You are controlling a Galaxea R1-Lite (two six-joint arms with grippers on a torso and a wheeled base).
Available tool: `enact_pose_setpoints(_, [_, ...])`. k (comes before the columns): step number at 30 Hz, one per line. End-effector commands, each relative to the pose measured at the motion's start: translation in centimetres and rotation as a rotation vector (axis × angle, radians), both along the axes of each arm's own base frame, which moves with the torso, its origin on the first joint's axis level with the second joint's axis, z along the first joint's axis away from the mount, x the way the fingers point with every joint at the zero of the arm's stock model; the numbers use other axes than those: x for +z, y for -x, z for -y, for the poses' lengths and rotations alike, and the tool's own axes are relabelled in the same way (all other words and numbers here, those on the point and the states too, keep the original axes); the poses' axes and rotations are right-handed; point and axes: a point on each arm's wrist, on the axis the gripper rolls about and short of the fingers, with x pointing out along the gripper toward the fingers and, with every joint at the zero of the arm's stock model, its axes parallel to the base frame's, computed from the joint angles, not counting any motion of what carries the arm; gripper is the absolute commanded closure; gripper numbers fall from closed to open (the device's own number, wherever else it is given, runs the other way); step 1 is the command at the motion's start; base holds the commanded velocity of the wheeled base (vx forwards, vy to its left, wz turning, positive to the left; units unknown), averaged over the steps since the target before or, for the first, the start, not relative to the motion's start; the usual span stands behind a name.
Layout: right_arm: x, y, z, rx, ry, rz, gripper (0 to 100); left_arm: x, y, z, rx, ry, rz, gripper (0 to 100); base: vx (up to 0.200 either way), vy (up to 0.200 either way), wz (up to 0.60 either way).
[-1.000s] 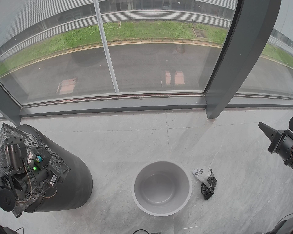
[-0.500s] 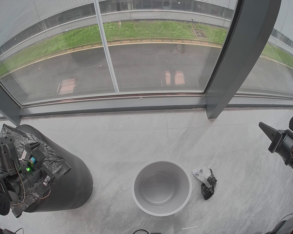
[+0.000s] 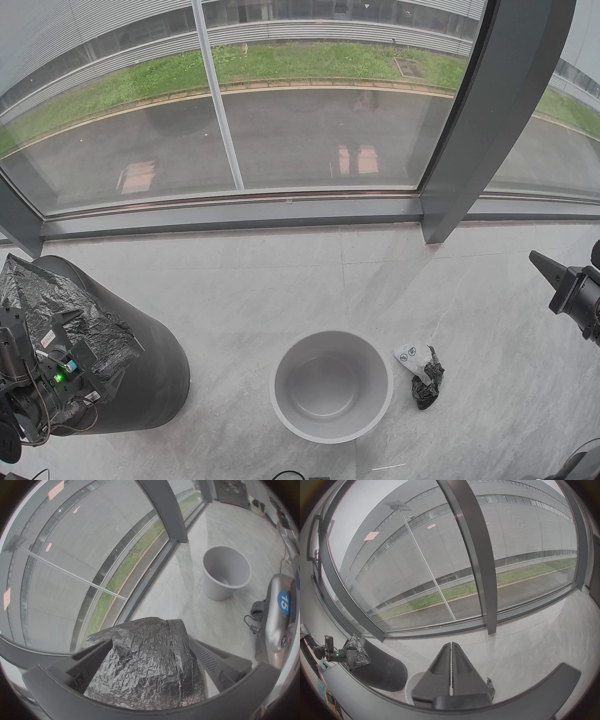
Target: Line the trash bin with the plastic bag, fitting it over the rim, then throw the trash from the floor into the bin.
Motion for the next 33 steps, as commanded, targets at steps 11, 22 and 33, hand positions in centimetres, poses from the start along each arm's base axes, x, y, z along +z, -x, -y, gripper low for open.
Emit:
enact_pose_setpoints(11, [-0.4,-0.3,-0.1,0.001,0.005,-0.023,100,0.5,2.3,-0.2,-0.055,-0.082,0.072,0,0.000,0.000,0.00])
enact_pose_setpoints(22, [-1.1,-1.0,-0.2,0.001,0.013,-0.059,100,0.0,1.5,1.5,-0.135,-0.021,0.022,0,0.000,0.000,0.00])
enact_pose_setpoints(33, [-1.5,-1.4,-0.3,0.001,0.012,-0.056,100,-1.1,-0.3,2.1,-0.125,-0.059,-0.063,0,0.000,0.000,0.00])
